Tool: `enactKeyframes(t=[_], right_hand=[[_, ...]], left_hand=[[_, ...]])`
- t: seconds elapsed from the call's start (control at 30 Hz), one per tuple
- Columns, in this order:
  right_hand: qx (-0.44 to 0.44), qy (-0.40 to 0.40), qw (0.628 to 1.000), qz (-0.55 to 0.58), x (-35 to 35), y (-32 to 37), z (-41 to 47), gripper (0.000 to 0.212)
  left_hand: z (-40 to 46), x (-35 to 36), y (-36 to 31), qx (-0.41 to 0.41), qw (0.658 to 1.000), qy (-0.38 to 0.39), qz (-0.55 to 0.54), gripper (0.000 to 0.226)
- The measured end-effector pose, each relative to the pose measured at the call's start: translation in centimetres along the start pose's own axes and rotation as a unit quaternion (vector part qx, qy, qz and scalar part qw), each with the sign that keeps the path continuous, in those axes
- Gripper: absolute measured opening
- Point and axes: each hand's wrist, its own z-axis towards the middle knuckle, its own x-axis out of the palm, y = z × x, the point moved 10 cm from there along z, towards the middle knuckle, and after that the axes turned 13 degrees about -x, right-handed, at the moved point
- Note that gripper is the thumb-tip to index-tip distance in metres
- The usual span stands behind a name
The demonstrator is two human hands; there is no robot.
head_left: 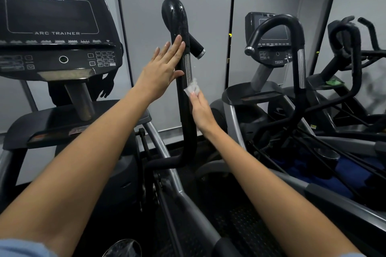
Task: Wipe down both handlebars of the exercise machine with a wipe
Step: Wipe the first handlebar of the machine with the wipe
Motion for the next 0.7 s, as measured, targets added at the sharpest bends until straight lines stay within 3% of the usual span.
enactKeyframes(t=[0.17,0.37,0.53,0.63,0.7], right_hand=[[0.037,-0.002,0.999,0.018,0.4,-2.0,-2.0,0.048],[0.051,-0.012,0.998,0.036,0.0,0.1,0.4,0.047],[0.097,0.010,0.995,0.006,0.3,-3.2,-2.6,0.045],[0.078,0.005,0.997,0.000,-0.1,-1.9,-1.4,0.044],[0.018,0.004,1.000,-0.023,0.0,0.1,-0.2,0.046]], left_hand=[[0.1,0.1,0.1,-0.004,1.000,-0.003,0.008,0.067],[0.1,0.1,0.1,-0.003,1.000,-0.002,0.007,0.068],[0.1,0.2,0.2,-0.005,1.000,-0.004,0.010,0.068],[0.2,0.2,0.2,-0.005,1.000,-0.001,0.002,0.068],[0.2,0.3,0.2,-0.005,1.000,0.001,0.000,0.068]])
